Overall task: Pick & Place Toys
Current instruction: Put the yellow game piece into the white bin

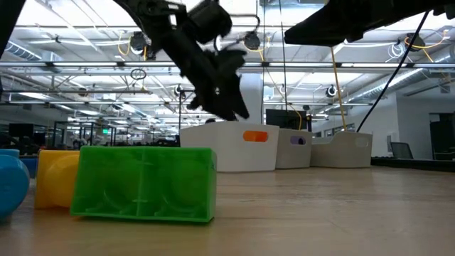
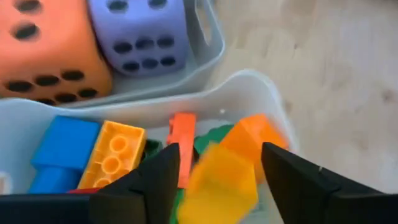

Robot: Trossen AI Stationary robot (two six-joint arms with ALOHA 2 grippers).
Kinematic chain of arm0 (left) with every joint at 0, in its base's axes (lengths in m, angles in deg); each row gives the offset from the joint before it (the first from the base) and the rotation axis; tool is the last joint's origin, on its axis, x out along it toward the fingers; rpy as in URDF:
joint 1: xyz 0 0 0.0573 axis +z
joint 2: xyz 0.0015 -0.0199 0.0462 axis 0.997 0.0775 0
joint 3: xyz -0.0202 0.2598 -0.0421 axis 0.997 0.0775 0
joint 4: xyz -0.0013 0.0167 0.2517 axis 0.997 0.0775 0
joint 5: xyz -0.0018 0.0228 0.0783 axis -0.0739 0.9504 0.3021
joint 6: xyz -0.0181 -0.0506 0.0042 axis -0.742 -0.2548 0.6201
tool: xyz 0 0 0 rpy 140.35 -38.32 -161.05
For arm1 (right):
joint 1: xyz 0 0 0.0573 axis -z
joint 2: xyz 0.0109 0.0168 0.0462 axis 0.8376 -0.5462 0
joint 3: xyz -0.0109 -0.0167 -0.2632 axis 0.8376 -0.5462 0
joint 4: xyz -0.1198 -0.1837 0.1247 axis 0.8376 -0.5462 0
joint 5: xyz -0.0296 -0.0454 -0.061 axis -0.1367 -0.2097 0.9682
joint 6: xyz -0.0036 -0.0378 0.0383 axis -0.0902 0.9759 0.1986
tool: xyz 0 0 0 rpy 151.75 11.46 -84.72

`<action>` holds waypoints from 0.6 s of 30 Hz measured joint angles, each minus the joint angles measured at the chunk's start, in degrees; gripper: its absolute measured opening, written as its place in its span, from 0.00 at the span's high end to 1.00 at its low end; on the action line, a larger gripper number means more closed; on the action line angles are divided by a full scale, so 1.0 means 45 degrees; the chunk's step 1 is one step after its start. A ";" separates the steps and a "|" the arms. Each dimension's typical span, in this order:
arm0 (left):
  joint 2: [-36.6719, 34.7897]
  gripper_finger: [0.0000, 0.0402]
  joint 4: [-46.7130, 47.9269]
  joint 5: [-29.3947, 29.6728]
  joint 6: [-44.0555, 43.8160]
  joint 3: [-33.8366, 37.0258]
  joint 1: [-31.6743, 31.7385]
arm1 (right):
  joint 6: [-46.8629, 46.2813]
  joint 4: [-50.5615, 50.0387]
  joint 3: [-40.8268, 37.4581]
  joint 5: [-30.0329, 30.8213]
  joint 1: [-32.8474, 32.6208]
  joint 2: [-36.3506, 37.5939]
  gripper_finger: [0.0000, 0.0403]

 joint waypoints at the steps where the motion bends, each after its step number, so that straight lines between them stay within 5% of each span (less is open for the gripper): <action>1: -0.0212 0.40 0.0068 0.0043 -0.0012 0.0000 -0.0001 | 0.0000 -0.0007 0.0000 0.0000 0.0000 0.0005 0.59; 9: -0.2586 0.29 0.1833 0.0120 -0.0925 0.0000 -0.0526 | -0.0005 -0.0031 0.0000 0.0000 0.0000 0.0005 0.59; 18: -0.4105 0.28 0.3845 0.0499 -0.1795 -0.0005 -0.3911 | -0.0005 -0.0111 0.0000 0.0000 0.0000 0.0004 0.59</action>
